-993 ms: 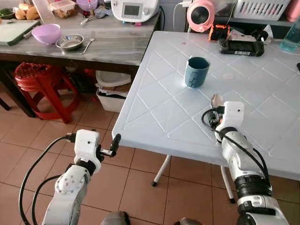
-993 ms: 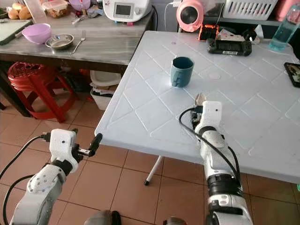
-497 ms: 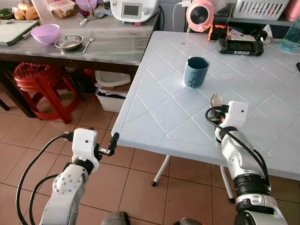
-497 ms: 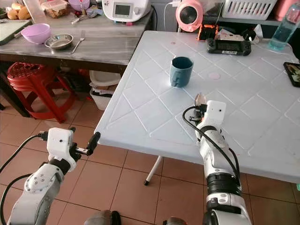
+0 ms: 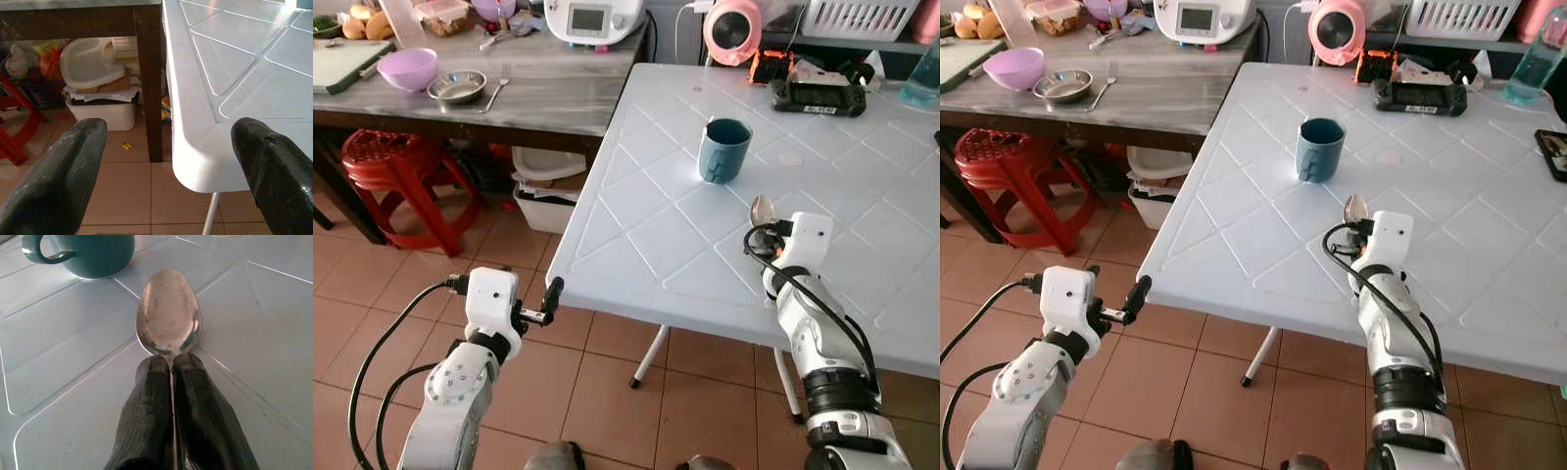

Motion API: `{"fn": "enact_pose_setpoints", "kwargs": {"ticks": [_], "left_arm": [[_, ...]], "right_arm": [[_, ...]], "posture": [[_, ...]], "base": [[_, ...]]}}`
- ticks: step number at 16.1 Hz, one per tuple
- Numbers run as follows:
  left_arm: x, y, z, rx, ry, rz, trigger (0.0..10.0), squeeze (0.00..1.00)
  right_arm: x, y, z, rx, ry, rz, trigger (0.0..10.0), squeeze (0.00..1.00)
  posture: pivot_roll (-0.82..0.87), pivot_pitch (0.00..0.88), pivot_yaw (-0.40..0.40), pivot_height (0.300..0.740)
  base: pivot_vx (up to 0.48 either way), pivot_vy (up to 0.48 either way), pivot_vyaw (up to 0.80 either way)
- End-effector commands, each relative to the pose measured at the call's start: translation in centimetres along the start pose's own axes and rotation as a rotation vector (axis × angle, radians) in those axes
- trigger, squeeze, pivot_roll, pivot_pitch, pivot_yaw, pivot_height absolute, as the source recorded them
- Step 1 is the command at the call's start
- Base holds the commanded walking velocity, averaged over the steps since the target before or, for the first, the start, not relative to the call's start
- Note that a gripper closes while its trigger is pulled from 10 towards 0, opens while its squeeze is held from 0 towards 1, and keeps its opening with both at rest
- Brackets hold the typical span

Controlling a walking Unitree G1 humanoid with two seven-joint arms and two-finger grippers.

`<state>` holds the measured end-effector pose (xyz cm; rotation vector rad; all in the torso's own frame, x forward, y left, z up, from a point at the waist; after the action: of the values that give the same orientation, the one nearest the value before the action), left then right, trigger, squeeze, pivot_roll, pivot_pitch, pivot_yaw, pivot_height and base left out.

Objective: Setting the table

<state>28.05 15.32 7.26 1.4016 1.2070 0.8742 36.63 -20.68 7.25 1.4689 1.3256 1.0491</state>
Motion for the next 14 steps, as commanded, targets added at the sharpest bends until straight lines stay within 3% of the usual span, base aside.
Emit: {"fn": "enact_pose_setpoints", "kwargs": {"ticks": [1, 5, 7, 10, 12, 13, 14], "left_arm": [[0.0, -0.2, 0.1, 0.008, -0.006, 0.003, 10.0, 0.0], [-0.5, -0.1, 0.7, -0.007, -0.006, -0.01, 10.0, 0.0], [-0.6, 0.5, 1.3, -0.046, 0.018, -0.03, 10.0, 0.0], [-1.0, -0.1, 1.7, -0.048, 0.03, -0.06, 10.0, 0.0], [-1.5, -0.2, 2.1, -0.05, 0.022, -0.077, 10.0, 0.0], [-1.6, -0.1, 2.4, -0.055, 0.02, -0.081, 10.0, 0.0], [-1.7, 0.0, 2.7, -0.06, 0.014, -0.086, 10.0, 0.0]], "right_arm": [[0.6, -4.1, -0.7, 0.15, 0.006, 0.028, 0.0, 0.0], [0.5, -3.1, -0.9, 0.099, -0.046, 0.07, 0.0, 0.0], [0.2, 0.7, -1.2, -0.069, -0.095, 0.101, 0.0, 0.0], [-0.4, 4.8, -2.4, -0.263, -0.135, 0.047, 0.0, 0.0], [-0.9, 5.6, -3.2, -0.304, -0.165, 0.046, 0.0, 0.0], [-1.0, 5.9, -3.6, -0.325, -0.168, 0.051, 2.4, 0.0], [-0.9, 5.9, -3.8, -0.331, -0.166, 0.051, 3.1, 0.0]], "posture": [[0.06, 0.05, 0.059, 0.74], [0.04, 0.019, 0.043, 0.74], [0.03, 0.0, 0.03, 0.74], [0.01, 0.0, 0.029, 0.74], [0.0, 0.0, 0.027, 0.74], [0.0, 0.0, 0.027, 0.74], [-0.01, 0.0, 0.026, 0.74]], "base": [[0.0, 0.0, 0.0], [0.0, 0.0, 0.0], [0.0, 0.0, 0.0], [0.0, 0.0, 0.0], [0.0, 0.0, 0.0], [0.0, 0.0, 0.0], [0.0, 0.0, 0.0]]}}
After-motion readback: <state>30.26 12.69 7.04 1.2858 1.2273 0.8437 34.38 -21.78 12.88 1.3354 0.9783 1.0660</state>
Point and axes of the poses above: a point about 5 cm out from each wrist's last joint towards the gripper, its own z axis pointing out of the wrist towards the gripper, its own y axis along the axis of the wrist's last joint, x = y × z, the point moved 5 cm from there along z, pointing out of the wrist towards the gripper, and after that the axes turned 6 degrees about -z, right-handed, at the moved point
